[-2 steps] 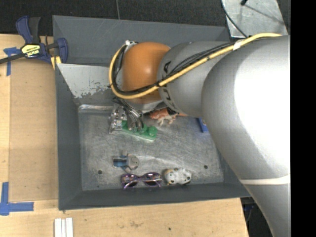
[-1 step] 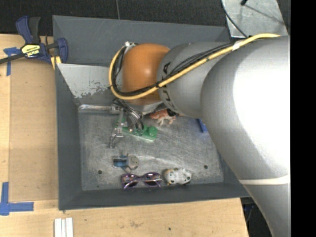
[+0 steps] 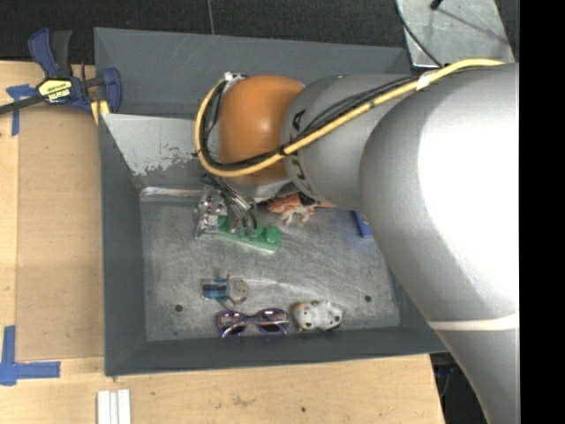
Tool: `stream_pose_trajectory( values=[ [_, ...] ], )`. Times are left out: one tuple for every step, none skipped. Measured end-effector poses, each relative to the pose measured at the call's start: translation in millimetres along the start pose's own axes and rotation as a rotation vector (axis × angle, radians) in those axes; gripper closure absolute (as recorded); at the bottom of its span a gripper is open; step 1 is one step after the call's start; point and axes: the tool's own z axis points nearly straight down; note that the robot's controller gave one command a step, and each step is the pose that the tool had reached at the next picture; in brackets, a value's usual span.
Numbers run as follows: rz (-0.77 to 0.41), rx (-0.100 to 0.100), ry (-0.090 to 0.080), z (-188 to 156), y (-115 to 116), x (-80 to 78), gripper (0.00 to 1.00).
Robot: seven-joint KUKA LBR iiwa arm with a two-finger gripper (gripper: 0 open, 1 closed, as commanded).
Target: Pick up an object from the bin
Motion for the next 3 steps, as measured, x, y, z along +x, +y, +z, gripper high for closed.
stream_pose_trajectory(
  values=[
    [-0.001, 0.003, 0.010, 2.9, -0.4, 2.6, 0.00],
    [-0.001, 0.003, 0.010, 2.8, -0.4, 2.6, 0.00],
    [-0.078, 0.006, 0.017, -24.0, -33.8, 18.5, 1.00]
  ],
)
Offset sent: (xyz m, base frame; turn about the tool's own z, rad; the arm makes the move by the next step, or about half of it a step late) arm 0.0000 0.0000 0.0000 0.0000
